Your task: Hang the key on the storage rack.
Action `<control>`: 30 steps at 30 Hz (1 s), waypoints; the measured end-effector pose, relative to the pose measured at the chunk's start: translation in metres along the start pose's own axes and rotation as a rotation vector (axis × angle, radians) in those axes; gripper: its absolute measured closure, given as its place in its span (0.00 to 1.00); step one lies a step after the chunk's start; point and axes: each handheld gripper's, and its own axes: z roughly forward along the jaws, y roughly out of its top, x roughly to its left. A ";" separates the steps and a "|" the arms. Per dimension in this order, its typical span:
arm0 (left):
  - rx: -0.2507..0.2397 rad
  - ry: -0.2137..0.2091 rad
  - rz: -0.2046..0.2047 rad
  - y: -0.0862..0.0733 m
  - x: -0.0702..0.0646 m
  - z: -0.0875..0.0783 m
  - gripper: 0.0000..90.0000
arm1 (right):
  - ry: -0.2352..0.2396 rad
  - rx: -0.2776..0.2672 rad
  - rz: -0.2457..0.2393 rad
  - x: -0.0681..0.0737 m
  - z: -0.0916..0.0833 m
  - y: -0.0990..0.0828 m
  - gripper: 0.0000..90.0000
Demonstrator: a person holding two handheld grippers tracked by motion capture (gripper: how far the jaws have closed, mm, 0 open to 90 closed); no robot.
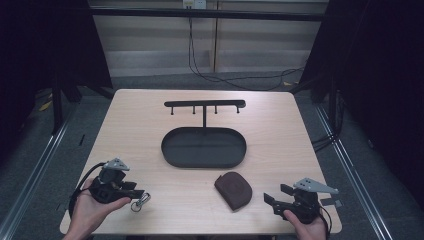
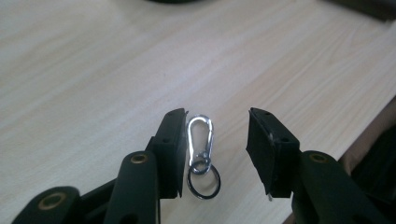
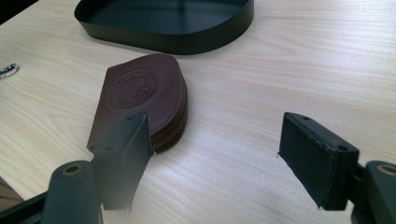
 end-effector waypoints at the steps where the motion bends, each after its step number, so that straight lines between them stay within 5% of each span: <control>1: 0.012 -0.006 0.007 0.001 0.001 0.003 0.64 | 0.000 -0.001 0.000 0.000 0.000 0.000 0.28; 13: 0.212 -0.047 0.017 0.013 0.008 0.030 0.67 | 0.005 0.001 0.002 0.000 0.000 0.000 0.28; 21: 0.268 -0.043 0.008 0.016 0.013 0.041 0.65 | 0.008 0.008 0.001 0.000 0.002 0.000 0.28; 30: 0.326 -0.027 0.035 0.020 0.015 0.053 0.75 | 0.009 0.010 0.000 0.000 0.002 0.000 0.28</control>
